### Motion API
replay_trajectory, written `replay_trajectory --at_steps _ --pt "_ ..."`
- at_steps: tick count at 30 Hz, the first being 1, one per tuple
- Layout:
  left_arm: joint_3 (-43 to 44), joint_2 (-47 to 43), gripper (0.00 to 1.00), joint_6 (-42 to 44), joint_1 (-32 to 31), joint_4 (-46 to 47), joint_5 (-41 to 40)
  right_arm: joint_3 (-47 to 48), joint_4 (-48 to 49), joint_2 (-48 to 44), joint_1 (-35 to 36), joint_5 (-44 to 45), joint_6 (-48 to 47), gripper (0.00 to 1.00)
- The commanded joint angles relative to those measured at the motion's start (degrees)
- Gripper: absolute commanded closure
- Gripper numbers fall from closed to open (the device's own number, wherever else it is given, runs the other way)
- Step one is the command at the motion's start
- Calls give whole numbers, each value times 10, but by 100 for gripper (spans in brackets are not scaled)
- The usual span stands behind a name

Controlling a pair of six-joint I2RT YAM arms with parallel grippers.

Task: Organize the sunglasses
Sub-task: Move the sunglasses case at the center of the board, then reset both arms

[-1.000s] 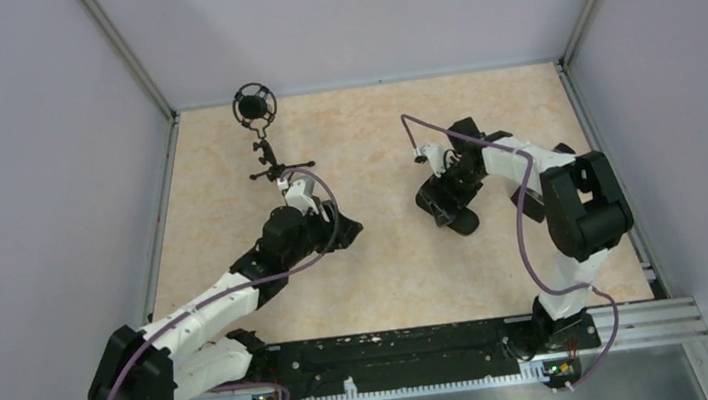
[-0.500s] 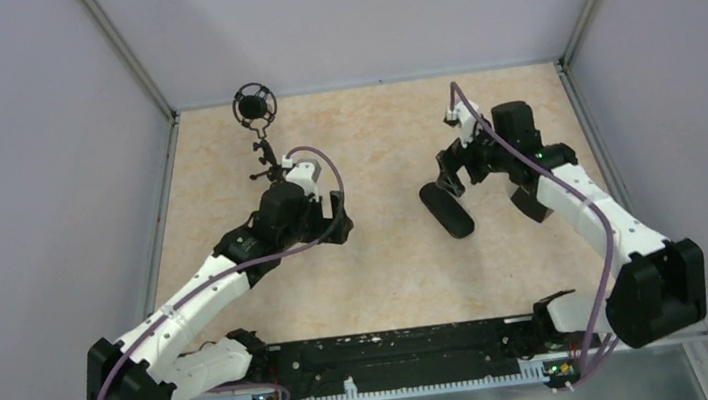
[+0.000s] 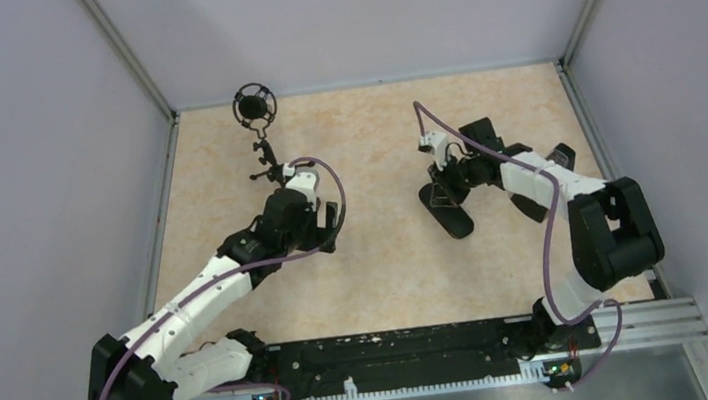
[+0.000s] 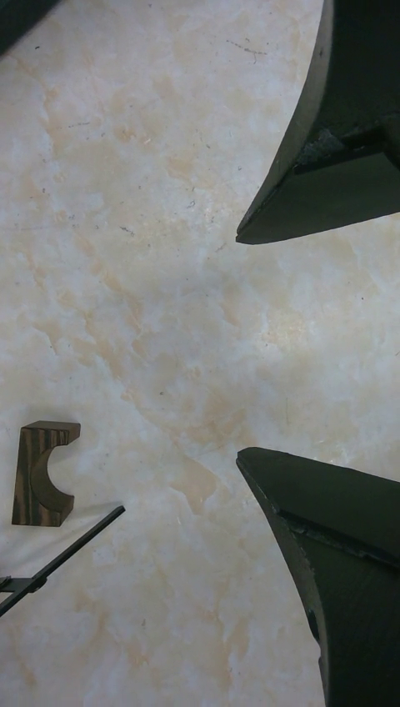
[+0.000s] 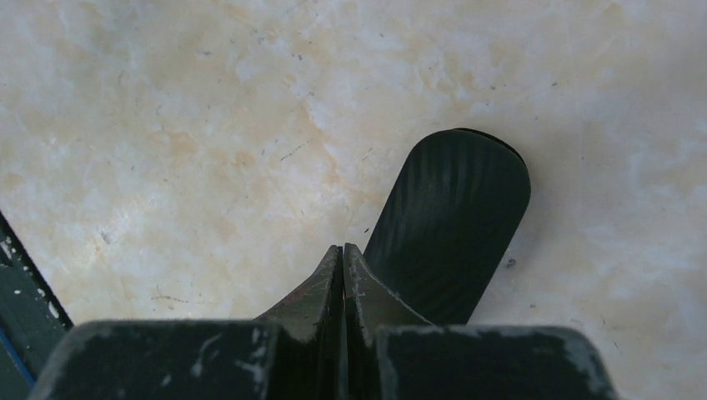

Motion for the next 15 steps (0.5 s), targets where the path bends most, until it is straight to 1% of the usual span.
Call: replay_trajectory --at_steps 1,3,6,8,9,10,13,14,15 --pt "2 7 1 11 4 -1 -13 40 4 45 19 51 -5 100" --pt "3 8 1 11 4 0 -10 49 -9 55 19 53 -3 100" --pt "4 2 1 12 5 1 -12 49 -12 28 18 47 2 99" --pt "3 -6 1 12 7 4 -14 40 -7 -8 18 46 3 89" --pt "2 -10 1 12 8 5 -16 33 -4 -31 18 48 4 81" --pt "1 -14 1 12 9 7 -17 26 3 -54 17 54 6 72" --pt "1 -33 1 11 10 12 -16 4 18 -132 10 62 10 41" --pt "1 -41 1 9 10 15 -15 -3 25 -159 5 62 17 25" --pt "0 -51 1 10 10 19 -15 -9 37 -183 0 68 32 5"
